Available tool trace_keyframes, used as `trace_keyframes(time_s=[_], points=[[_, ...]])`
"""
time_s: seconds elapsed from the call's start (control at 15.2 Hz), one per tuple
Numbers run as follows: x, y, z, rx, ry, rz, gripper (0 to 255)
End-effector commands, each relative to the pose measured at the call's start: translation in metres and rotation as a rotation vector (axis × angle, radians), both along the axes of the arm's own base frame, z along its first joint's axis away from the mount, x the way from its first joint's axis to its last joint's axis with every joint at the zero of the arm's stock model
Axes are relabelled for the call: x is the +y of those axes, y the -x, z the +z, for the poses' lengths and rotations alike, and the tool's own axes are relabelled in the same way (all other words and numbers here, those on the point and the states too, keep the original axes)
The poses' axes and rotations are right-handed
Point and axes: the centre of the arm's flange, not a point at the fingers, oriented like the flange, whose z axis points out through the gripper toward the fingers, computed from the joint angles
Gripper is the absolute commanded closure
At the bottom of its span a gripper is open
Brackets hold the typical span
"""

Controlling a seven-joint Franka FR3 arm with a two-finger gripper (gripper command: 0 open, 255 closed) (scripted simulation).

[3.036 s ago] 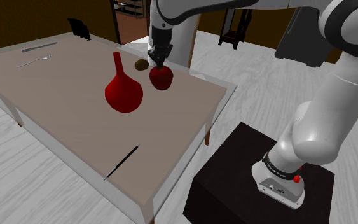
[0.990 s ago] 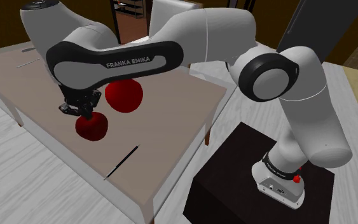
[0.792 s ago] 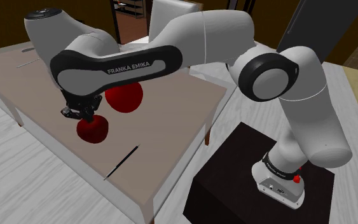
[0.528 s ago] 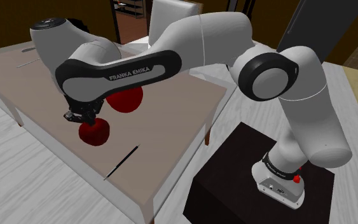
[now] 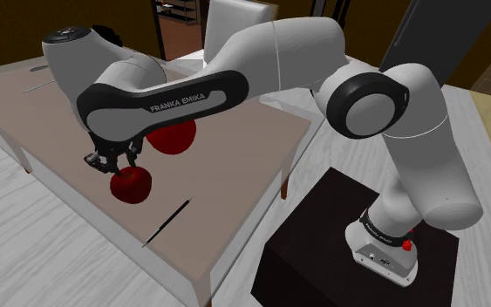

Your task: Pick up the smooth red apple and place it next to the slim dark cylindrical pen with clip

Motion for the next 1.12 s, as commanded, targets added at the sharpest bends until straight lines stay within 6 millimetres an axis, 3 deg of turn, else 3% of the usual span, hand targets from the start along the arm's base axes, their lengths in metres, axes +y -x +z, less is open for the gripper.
trace_keyframes(time_s=[0.0, 0.26, 0.53, 1.06], points=[[0.000, 0.000, 0.000, 0.000, 0.000, 0.000, 0], [0.000, 0.000, 0.000, 0.000, 0.000, 0.000, 0], [0.001, 0.006, 0.050, 0.000, 0.000, 0.000, 0], [0.001, 0.006, 0.050, 0.000, 0.000, 0.000, 0]])
